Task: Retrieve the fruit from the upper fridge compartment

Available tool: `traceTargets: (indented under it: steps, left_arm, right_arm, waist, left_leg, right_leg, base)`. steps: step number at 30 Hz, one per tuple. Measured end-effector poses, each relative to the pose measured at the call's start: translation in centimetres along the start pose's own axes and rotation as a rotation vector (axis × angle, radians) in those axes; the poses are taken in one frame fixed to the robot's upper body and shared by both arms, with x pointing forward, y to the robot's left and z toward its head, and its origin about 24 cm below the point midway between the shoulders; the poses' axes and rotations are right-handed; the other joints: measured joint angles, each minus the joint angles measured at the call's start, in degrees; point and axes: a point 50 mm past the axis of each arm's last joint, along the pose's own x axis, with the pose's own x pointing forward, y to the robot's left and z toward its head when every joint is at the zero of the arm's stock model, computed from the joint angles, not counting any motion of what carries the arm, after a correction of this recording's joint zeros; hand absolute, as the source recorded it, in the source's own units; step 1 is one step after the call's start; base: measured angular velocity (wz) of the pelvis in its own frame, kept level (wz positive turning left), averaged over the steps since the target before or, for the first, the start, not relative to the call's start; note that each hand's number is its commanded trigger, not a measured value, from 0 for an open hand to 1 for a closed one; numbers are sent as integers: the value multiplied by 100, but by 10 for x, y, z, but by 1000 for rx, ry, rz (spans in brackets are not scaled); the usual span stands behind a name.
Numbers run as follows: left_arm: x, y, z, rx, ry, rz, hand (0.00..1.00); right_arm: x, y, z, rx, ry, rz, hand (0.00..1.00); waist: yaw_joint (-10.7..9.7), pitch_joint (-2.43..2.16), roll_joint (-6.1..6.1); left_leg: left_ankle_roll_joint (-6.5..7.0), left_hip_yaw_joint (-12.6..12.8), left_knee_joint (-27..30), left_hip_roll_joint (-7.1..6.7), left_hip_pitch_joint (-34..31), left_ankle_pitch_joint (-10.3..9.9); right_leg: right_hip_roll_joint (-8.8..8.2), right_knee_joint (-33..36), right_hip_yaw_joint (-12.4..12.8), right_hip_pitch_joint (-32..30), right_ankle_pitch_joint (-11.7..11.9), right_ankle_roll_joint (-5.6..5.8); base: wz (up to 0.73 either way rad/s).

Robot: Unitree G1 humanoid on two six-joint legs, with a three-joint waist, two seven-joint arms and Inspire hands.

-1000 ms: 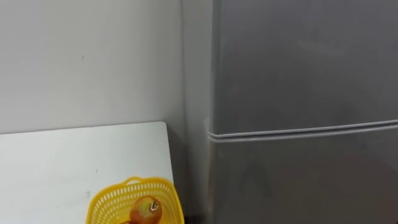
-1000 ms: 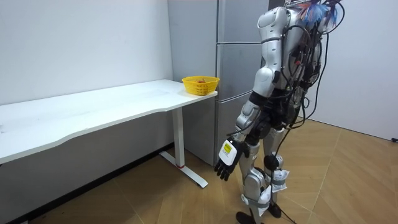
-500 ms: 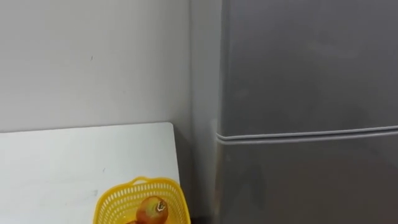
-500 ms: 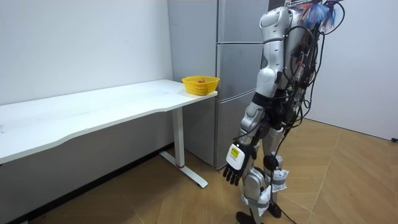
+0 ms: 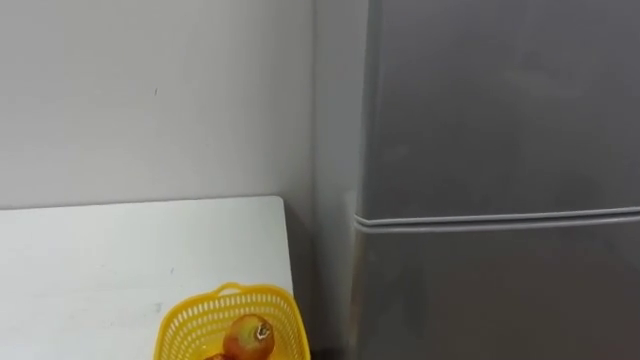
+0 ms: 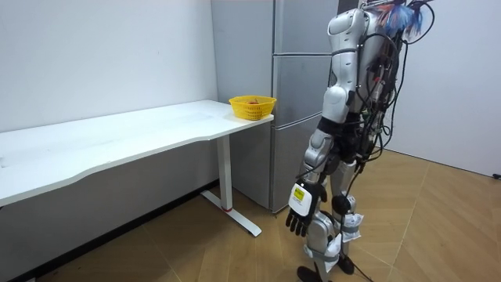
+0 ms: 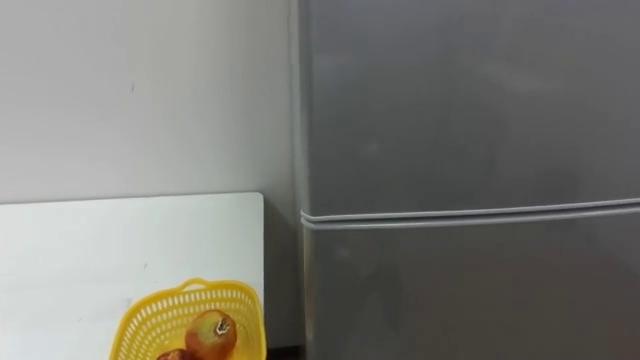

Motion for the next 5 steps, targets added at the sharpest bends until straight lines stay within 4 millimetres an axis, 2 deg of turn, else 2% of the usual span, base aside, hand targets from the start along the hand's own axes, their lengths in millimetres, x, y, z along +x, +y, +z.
traceTargets:
  steps: [5]
  left_arm:
    - [0, -2, 5, 22, -10, -22, 0]
  right_arm:
    - [1, 2, 6, -16, -7, 5, 0]
  waist:
    - [2, 12, -18]
  left_leg:
    - [0, -5, 11, -12, -3, 0]
  right_leg:
    - [-15, -18, -22, 7, -6, 9]
  base:
    - [0]
